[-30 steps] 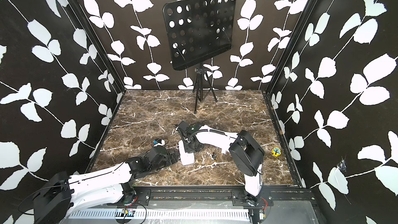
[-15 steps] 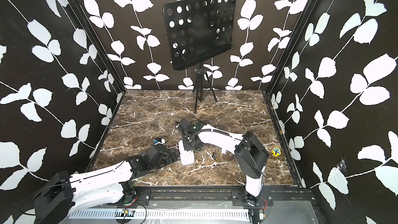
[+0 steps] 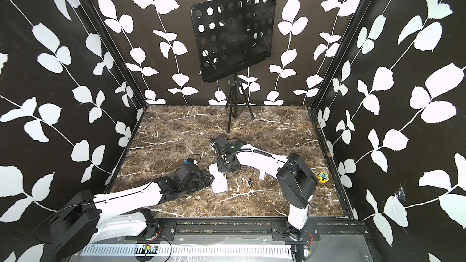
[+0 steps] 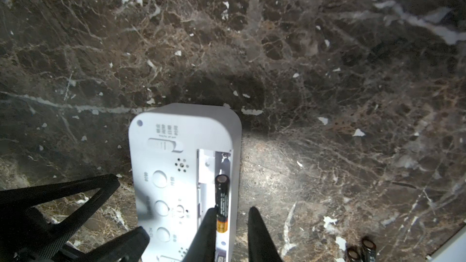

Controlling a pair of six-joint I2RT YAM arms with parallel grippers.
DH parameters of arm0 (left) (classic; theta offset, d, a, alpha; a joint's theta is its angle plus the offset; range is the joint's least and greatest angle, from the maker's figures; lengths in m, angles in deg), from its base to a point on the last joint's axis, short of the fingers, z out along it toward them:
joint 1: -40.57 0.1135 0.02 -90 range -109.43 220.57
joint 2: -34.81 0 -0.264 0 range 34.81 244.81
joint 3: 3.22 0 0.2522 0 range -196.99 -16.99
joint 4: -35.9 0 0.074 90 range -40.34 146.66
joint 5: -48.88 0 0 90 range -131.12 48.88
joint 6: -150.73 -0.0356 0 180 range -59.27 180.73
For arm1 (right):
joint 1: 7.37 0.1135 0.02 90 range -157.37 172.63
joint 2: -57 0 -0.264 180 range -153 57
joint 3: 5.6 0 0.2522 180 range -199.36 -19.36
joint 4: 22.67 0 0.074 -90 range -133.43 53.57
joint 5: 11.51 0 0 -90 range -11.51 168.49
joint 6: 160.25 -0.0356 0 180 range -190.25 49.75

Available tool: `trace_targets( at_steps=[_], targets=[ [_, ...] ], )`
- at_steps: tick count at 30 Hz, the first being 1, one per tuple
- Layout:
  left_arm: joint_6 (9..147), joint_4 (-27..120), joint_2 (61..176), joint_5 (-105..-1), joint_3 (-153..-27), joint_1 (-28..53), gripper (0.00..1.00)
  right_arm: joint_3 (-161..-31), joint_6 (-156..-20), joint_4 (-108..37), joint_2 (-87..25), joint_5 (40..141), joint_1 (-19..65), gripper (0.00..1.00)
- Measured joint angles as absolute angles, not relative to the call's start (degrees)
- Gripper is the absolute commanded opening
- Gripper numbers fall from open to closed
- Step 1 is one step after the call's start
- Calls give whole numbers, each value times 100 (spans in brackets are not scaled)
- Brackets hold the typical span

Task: Insert the battery into the alarm
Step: Install the battery in the alarm.

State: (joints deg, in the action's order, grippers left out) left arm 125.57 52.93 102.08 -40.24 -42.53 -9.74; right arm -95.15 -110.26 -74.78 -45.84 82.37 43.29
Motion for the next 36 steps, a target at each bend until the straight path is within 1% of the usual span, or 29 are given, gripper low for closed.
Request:
trace_targets(
  at_steps=[9, 13, 16, 27, 32, 36],
  targets=[
    [12540, 5293, 10361, -4074, -4309, -974, 83, -9362, -10945, -7325, -4740, 8386, 4322, 19],
    [12540, 5298, 10385, -4085, -4309, -963, 82, -9316, -10923, -7244, -4761, 8425, 4322, 16],
    [12540, 5300, 10411, -4089, -4309, -952, 82, -9253, -10901, -7139, -4764, 8460, 4324, 16],
    [12503, 5328, 10446, -4124, -4355, -947, 82, -9161, -10751, -7177, -4624, 8430, 4322, 27],
    [12433, 5365, 10461, -4148, -4469, -947, 83, -8953, -10742, -7185, -4104, 8425, 4359, 27],
    [12406, 5361, 10540, -4177, -4532, -947, 83, -8739, -10722, -7183, -3970, 8403, 4484, 23]
  ],
)
